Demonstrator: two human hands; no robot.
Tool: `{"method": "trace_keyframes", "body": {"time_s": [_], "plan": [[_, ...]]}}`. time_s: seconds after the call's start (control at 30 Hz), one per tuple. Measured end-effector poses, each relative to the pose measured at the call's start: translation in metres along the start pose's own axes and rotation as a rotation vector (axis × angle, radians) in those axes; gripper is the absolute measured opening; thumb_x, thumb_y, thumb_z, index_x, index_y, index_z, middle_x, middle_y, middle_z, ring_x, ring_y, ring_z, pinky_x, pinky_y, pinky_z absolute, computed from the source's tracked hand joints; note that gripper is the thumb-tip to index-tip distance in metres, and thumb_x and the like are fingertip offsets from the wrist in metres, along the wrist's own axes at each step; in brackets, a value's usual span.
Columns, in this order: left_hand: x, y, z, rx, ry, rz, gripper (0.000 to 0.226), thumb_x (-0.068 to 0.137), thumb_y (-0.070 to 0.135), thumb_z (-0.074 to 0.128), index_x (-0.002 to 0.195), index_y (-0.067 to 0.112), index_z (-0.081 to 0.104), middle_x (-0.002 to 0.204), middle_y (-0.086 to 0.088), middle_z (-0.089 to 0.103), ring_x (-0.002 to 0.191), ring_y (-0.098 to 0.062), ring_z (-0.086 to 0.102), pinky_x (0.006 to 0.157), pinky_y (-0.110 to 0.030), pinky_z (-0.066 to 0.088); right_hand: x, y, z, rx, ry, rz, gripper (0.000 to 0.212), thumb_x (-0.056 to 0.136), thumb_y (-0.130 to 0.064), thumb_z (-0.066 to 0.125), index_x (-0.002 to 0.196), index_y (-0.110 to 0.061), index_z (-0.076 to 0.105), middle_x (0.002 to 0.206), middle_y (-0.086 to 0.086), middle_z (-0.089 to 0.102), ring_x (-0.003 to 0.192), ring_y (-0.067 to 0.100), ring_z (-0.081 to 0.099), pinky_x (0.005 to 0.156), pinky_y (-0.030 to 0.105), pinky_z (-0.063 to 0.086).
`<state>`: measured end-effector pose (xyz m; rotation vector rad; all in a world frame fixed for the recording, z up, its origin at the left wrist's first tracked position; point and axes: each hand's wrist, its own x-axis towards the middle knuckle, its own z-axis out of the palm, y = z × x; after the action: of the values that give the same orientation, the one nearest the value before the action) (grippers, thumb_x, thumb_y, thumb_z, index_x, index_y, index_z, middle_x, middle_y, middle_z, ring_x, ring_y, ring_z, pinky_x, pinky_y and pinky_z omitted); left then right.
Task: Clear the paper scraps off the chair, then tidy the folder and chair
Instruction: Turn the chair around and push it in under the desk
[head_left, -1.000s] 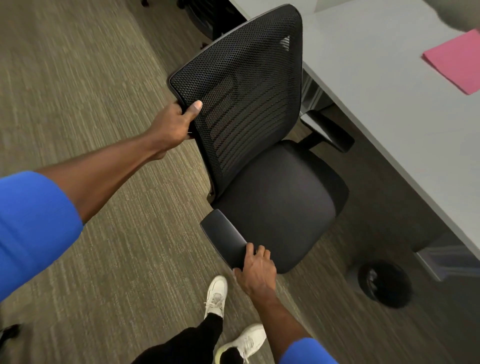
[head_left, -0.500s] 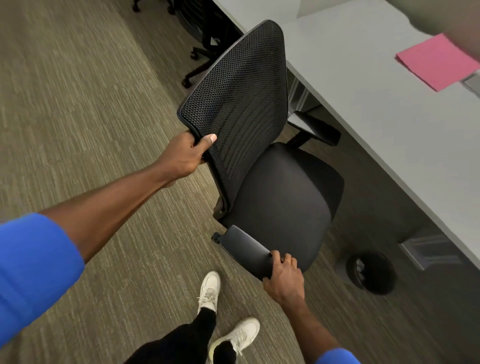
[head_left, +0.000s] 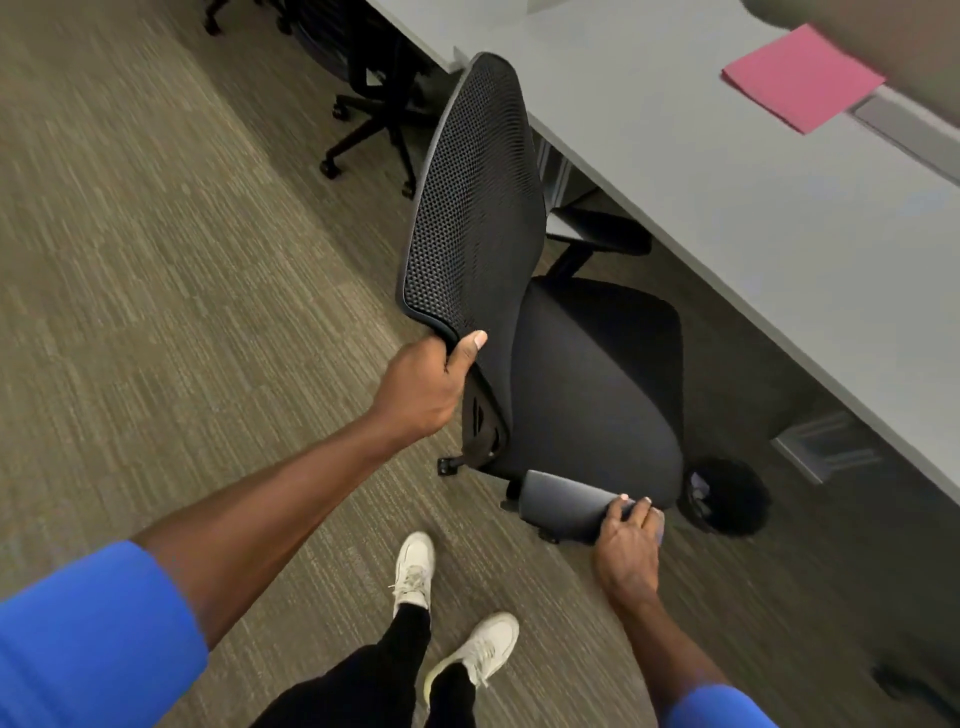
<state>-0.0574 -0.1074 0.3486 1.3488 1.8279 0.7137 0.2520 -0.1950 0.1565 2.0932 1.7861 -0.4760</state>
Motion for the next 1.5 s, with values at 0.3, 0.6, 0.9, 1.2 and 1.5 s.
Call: {"method": "trace_keyframes", "body": {"time_s": [0.3, 0.6, 0.9, 1.2, 1.5], "plan": [[-0.046, 0.018, 0.046, 0.075, -0.179, 0.109, 0.058, 0.107, 0.053, 0.052, 0.101, -0.003, 0.065, 0.095, -0.023, 0.074, 0.093, -0.04, 0.072, 0.09, -0.056, 0.059, -0.006, -0.002, -0.043, 0.357, -0.041, 0.043, 0.057, 0.093, -0.021, 0.064, 0.148, -0.011, 0.05, 0.155, 0.023, 0.042, 0.143, 0.041, 0.041, 0.112, 0.048, 0.046], [-0.075, 0.016, 0.042, 0.14, -0.379, 0.34, 0.025, 0.102, 0.033, 0.069, 0.121, 0.02, 0.078, 0.102, 0.004, 0.082, 0.094, -0.015, 0.077, 0.086, -0.044, 0.062, -0.068, -0.052, -0.115, 0.889, 0.394, -0.079, 0.046, 0.093, -0.01, 0.06, 0.138, -0.019, 0.062, 0.132, 0.006, 0.065, 0.125, 0.028, 0.059, 0.105, 0.042, 0.048], [-0.042, 0.022, -0.009, 0.086, 0.19, 0.462, 0.023, 0.089, 0.015, 0.058, 0.088, 0.019, 0.081, 0.074, 0.006, 0.078, 0.068, -0.012, 0.078, 0.061, -0.039, 0.063, -0.129, -0.064, -0.193, 0.967, 0.861, -0.106, 0.034, 0.104, -0.043, 0.057, 0.123, -0.019, 0.07, 0.117, -0.004, 0.069, 0.11, 0.014, 0.062, 0.096, 0.038, 0.053], [0.064, 0.048, -0.054, 0.31, 0.347, 0.856, 0.019, 0.086, 0.014, 0.058, 0.094, 0.02, 0.075, 0.093, 0.0, 0.076, 0.086, -0.023, 0.071, 0.075, -0.041, 0.06, -0.132, -0.116, -0.224, 0.465, 0.698, 0.046, 0.062, 0.094, -0.077, 0.045, 0.125, -0.026, 0.063, 0.115, -0.003, 0.065, 0.109, 0.021, 0.059, 0.094, 0.042, 0.049], [0.15, 0.043, -0.071, 0.642, -0.047, 1.023, 0.06, 0.1, 0.073, 0.045, 0.124, 0.023, 0.067, 0.13, 0.001, 0.072, 0.132, -0.021, 0.062, 0.117, -0.045, 0.044, -0.125, -0.121, -0.204, 0.332, 0.803, 0.355, 0.07, 0.1, -0.079, 0.035, 0.112, -0.022, 0.072, 0.102, 0.001, 0.075, 0.096, 0.026, 0.068, 0.086, 0.045, 0.052]]}}
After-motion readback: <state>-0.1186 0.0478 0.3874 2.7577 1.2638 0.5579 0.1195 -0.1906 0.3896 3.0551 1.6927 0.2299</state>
